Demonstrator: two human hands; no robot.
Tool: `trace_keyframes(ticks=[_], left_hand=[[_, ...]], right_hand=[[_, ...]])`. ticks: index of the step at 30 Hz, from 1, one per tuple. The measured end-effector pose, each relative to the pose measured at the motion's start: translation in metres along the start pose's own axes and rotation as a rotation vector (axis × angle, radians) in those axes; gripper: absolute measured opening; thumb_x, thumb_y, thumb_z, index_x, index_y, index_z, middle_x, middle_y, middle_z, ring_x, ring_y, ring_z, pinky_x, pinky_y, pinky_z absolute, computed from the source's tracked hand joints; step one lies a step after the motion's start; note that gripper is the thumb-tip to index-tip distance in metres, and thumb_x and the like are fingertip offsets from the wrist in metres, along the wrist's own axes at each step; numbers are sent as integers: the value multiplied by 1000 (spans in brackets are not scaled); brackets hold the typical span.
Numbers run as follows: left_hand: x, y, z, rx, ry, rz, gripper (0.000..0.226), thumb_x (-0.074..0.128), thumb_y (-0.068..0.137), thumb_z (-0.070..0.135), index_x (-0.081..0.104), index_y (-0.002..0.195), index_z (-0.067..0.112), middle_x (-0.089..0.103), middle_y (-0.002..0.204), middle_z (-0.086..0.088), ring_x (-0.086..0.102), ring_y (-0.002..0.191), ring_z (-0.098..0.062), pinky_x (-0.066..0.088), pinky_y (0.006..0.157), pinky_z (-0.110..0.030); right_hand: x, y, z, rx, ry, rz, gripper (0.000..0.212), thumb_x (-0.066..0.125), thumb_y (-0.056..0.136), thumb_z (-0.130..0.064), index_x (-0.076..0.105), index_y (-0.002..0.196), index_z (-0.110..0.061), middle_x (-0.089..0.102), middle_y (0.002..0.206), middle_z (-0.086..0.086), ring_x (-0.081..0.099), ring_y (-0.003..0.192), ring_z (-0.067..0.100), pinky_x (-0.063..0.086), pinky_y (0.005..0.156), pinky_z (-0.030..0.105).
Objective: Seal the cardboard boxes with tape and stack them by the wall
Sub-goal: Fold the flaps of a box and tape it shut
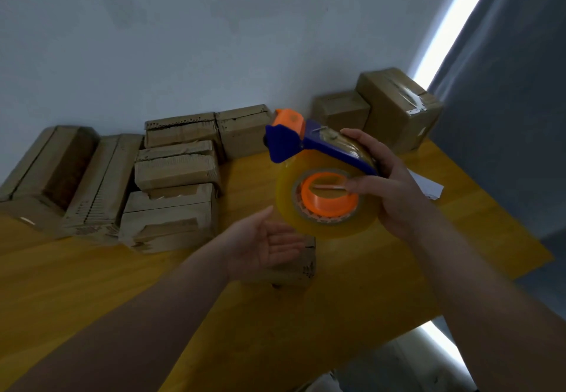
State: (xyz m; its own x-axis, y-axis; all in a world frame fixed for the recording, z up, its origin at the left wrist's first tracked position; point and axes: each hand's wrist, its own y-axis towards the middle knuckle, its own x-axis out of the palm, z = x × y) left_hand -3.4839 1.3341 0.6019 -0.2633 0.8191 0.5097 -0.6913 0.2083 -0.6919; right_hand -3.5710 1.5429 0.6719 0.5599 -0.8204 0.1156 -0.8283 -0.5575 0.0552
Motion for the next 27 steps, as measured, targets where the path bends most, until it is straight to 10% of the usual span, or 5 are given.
trace_keyframes(ticks=[7, 27], left_hand=[[-8, 0, 7, 96, -197, 143, 14, 61, 90, 13, 65, 81, 3, 62, 64, -5, 61, 53, -9, 53, 48, -18], [-81, -3, -21, 459, 601, 729, 27, 54, 97, 22, 53, 74, 8, 52, 73, -7, 50, 67, -21, 48, 66, -37]], right_hand=[[-1, 4, 5, 13, -45, 10, 77, 79, 48, -20, 62, 121, -35, 59, 125, 0, 62, 105, 19, 53, 80, 27], [-10, -4, 23, 192, -978, -341, 69, 80, 71, -12, 50, 123, -46, 44, 116, -26, 52, 91, -8, 44, 69, 9]])
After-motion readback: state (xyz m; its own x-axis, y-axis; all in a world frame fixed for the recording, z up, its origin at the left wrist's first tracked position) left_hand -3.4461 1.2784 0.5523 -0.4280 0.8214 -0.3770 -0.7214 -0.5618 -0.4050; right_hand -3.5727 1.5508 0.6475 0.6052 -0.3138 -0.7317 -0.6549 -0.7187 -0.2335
